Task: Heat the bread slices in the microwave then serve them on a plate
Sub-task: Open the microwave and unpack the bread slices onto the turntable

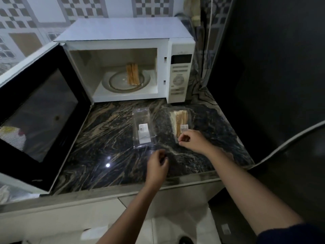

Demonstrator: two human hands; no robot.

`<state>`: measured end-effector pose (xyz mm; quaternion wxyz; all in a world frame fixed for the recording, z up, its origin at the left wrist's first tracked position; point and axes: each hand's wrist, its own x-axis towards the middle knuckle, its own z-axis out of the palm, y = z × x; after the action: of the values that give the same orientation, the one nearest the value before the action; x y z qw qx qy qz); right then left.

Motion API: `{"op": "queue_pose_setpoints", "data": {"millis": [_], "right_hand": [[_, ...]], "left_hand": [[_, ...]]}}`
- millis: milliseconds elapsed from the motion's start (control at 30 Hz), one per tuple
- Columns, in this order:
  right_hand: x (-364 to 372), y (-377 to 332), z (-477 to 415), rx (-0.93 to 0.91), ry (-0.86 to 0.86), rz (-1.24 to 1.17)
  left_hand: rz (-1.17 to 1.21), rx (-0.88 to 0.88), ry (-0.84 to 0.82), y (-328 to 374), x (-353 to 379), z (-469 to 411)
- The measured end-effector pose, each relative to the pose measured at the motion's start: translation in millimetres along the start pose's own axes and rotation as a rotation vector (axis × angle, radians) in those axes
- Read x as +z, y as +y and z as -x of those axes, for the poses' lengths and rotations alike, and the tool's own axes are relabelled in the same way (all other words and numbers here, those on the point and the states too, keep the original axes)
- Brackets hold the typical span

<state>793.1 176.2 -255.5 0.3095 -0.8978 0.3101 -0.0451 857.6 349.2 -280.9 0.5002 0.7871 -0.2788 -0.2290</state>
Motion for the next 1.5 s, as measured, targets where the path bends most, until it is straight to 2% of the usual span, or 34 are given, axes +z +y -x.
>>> {"op": "queue_pose_setpoints", "data": {"millis": [100,167,267,367,533,633,833,1000,1067,1133,1200,1333,1500], "right_hand": [[-8.3,3.6,-0.2,-0.044,-0.066,0.068],[-15.0,6.9,1.2,-0.064,-0.033,0.149],[-23.1,11.7,2.2,-0.094,-0.014,0.185],[-26.1,16.3,-2.7,-0.12,-0.066,0.117],[-30.5,19.1,-9.8,-0.074,-0.126,0.017],[-32.6,19.7,-14.6,-0.049,-0.159,-0.003],[-39.3,11.0,-24.3,-0.07,-0.239,0.13],[-45.5,4.9,-31.2,-0.063,-0.318,0.217],[-48.6,1.8,-31.0,-0.068,-0.329,0.164],[-57.6,-6.0,-30.9,-0.079,-0.331,0.002],[-71.1,-18.6,-32.6,-0.108,-0.301,-0.068],[-96.5,-41.5,-36.0,-0.202,-0.136,-0.022],[-120.3,-47.3,-39.9,-0.234,0.385,0.112]], "left_hand": [[0.046,-0.041,-0.072,15.3,20.7,-19.8],[0.093,-0.082,-0.094,20.3,30.5,-30.7],[0.156,-0.112,-0.072,19.5,42.2,-43.0],[0.169,-0.112,-0.012,17.3,49.1,-46.0],[0.209,-0.099,0.033,11.8,51.5,-49.1],[0.28,-0.164,0.036,10.3,51.3,-53.2],[0.441,-0.318,0.036,16.1,47.3,-60.3],[0.457,-0.39,0.075,21.2,49.4,-61.3],[0.454,-0.406,0.076,22.8,49.3,-61.8],[0.462,-0.417,0.072,25.6,47.8,-61.0],[0.478,-0.429,0.07,28.6,46.1,-60.0],[0.486,-0.476,0.059,33.7,42.6,-61.4],[0.405,-0.542,0.033,40.5,37.5,-65.5]]}}
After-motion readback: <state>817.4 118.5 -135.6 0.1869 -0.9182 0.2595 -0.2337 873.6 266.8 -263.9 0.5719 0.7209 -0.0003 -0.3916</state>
